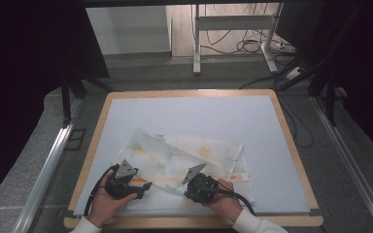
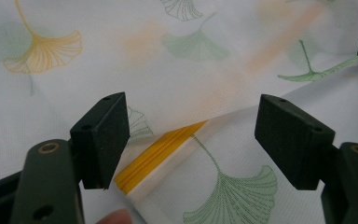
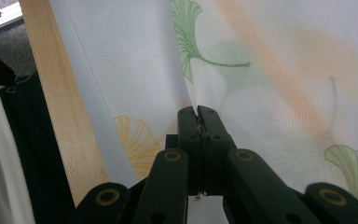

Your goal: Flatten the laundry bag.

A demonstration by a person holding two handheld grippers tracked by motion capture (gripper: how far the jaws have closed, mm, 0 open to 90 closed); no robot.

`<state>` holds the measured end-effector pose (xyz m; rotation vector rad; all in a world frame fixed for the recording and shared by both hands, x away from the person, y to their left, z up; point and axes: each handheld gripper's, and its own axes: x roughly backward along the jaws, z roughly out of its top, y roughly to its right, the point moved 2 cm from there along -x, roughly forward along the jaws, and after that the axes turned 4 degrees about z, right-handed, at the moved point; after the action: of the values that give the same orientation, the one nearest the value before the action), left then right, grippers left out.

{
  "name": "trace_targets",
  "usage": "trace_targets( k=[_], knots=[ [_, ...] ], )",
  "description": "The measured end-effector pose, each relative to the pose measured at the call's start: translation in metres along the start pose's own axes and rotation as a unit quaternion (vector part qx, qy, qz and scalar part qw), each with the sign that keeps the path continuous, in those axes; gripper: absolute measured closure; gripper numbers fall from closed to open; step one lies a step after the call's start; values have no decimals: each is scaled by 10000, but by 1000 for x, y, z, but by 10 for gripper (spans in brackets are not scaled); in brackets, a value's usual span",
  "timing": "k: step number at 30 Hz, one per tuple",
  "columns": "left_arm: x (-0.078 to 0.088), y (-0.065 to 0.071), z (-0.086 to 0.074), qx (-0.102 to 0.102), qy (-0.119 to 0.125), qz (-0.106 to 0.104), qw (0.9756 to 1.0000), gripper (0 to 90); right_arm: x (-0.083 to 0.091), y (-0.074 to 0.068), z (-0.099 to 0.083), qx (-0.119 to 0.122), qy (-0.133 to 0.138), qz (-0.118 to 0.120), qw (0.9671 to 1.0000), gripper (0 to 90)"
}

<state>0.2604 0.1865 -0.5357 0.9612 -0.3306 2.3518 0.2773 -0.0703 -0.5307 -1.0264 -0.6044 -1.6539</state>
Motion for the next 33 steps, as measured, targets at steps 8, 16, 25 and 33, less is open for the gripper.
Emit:
trace_targets(
  k=[8, 16, 25, 33],
  knots=[
    [0, 1, 0, -6, 19, -53, 10000, 263, 6, 5, 1, -98, 227, -25, 9997, 887],
    [0, 2, 0, -3, 79, -93, 9999, 274, 15, 10, 6, -103, 415, -126, 9990, 888],
    [3, 2, 1, 118, 236, 16, 9997, 324, 26, 25, 10, -239, 579, -221, 9978, 888],
    [5, 3, 0, 140, 278, -93, 9995, 340, 40, 37, 19, -336, 789, -356, 9957, 890]
  ],
)
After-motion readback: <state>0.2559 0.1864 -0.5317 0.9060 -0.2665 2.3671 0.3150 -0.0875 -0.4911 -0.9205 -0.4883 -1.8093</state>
